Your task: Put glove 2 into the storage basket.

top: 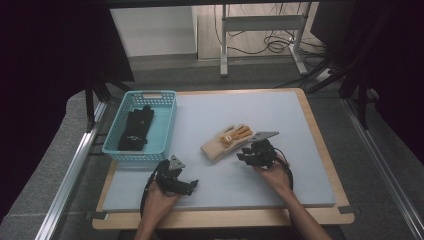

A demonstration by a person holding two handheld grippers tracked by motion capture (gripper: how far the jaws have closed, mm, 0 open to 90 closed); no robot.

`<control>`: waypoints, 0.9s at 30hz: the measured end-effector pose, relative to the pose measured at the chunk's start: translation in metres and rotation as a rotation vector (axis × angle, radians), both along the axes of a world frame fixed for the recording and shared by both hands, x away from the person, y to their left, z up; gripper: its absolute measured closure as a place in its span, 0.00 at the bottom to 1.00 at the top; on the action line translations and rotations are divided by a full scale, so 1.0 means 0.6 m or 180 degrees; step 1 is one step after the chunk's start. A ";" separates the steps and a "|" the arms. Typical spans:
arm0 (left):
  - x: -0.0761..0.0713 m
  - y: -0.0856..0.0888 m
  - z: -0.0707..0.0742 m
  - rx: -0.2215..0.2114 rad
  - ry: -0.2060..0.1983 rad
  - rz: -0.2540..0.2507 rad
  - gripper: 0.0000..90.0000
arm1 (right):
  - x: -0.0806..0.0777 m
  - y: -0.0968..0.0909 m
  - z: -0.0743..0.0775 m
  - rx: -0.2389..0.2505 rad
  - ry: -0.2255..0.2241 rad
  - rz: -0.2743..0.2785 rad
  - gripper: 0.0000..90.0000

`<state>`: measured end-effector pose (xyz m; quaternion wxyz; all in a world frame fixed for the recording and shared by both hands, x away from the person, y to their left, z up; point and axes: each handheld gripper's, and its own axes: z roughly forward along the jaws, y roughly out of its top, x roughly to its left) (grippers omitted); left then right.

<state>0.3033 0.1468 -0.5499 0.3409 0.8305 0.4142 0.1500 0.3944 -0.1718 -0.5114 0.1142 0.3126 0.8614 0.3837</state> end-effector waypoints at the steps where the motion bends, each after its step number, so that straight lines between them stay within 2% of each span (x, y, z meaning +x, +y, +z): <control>1: 0.000 0.000 0.000 0.0000 0.0000 0.0001 0.00 | -0.001 -0.005 0.001 -0.0008 -0.0009 -0.0020 0.64; 4: 0.000 -0.001 0.000 -0.0016 0.0005 0.0011 0.00 | -0.004 -0.034 0.002 -0.0070 -0.0093 -0.0156 0.47; 7: 0.000 -0.001 0.000 -0.0016 0.0006 0.0011 0.00 | -0.007 -0.053 0.002 -0.0110 -0.0145 -0.0222 0.37; 8: 0.000 -0.001 0.000 -0.0016 0.0006 0.0011 0.00 | -0.007 -0.053 0.002 -0.0110 -0.0145 -0.0222 0.37; 9: 0.000 -0.001 0.000 -0.0015 0.0007 0.0011 0.00 | -0.011 -0.068 0.002 -0.0149 -0.0195 -0.0290 0.32; 15: 0.001 0.000 0.000 -0.0022 0.0019 0.0019 0.00 | -0.021 -0.097 -0.001 -0.0201 -0.0272 -0.0404 0.25; 17: 0.001 0.000 0.000 -0.0021 0.0022 0.0020 0.01 | -0.028 -0.120 -0.004 -0.0229 -0.0296 -0.0478 0.22; 23: 0.000 -0.001 0.000 -0.0023 0.0019 0.0021 0.01 | -0.036 -0.152 -0.013 -0.0202 -0.0218 -0.0592 0.16; 24: 0.000 0.000 0.000 -0.0034 0.0020 0.0025 0.01 | -0.039 -0.165 -0.020 -0.0168 -0.0178 -0.0619 0.14; 27: 0.001 0.000 0.000 -0.0033 0.0017 0.0019 0.01 | -0.040 -0.173 -0.027 -0.0185 -0.0164 -0.0650 0.12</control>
